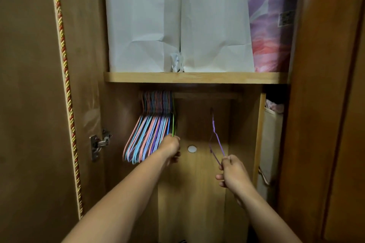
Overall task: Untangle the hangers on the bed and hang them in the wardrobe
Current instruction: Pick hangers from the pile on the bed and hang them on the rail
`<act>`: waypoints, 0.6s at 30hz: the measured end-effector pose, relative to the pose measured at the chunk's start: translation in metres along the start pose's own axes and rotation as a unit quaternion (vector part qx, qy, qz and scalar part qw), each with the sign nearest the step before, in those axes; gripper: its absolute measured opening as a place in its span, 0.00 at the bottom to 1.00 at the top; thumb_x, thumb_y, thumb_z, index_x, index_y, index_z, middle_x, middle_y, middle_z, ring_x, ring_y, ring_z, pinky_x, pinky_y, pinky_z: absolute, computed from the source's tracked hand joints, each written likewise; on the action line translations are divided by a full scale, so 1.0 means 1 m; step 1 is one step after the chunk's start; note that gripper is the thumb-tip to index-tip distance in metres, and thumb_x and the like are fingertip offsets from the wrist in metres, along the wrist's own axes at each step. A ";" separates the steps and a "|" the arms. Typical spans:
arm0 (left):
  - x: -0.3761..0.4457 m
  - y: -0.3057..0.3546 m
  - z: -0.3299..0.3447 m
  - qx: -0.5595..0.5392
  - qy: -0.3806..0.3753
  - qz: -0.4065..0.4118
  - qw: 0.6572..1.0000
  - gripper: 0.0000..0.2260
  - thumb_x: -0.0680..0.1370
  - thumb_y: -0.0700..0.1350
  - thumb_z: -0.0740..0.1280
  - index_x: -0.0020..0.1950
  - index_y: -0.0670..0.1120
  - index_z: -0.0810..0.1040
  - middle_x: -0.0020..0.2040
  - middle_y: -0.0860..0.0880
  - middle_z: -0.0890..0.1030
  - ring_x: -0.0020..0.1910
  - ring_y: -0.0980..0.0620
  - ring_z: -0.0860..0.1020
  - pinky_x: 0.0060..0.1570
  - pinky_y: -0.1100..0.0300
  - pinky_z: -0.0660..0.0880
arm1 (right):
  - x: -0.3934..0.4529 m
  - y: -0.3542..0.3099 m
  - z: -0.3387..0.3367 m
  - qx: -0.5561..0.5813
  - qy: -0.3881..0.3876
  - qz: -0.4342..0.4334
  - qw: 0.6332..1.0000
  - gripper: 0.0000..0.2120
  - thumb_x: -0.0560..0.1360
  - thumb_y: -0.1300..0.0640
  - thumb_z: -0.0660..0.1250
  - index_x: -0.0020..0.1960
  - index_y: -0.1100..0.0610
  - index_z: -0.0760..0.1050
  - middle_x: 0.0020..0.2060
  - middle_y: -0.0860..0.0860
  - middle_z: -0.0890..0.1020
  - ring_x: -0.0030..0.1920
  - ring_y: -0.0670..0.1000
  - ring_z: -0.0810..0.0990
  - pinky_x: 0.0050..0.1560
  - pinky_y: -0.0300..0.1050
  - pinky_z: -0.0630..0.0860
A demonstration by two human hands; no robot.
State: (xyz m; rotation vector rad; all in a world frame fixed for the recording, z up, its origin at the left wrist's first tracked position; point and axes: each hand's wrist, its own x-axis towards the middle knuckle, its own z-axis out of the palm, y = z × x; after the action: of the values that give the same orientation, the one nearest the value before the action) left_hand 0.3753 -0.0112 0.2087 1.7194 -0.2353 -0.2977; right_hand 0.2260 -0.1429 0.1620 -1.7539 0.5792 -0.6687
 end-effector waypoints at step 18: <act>-0.055 -0.010 -0.071 0.408 0.031 0.101 0.907 0.25 0.81 0.55 0.62 0.75 0.50 0.62 0.69 0.43 0.74 0.60 0.41 0.78 0.57 0.51 0.78 | 0.092 -0.063 0.081 -0.131 0.027 -0.101 0.986 0.15 0.77 0.45 0.50 0.48 0.54 0.70 0.49 0.58 0.81 0.49 0.63 0.82 0.50 0.60 0.81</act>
State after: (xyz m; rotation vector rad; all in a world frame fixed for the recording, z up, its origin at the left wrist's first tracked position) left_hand 0.3462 0.0740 0.2131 2.5023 -0.5428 0.0313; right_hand 0.3519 -0.1332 0.2183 -2.0655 0.5493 -0.8126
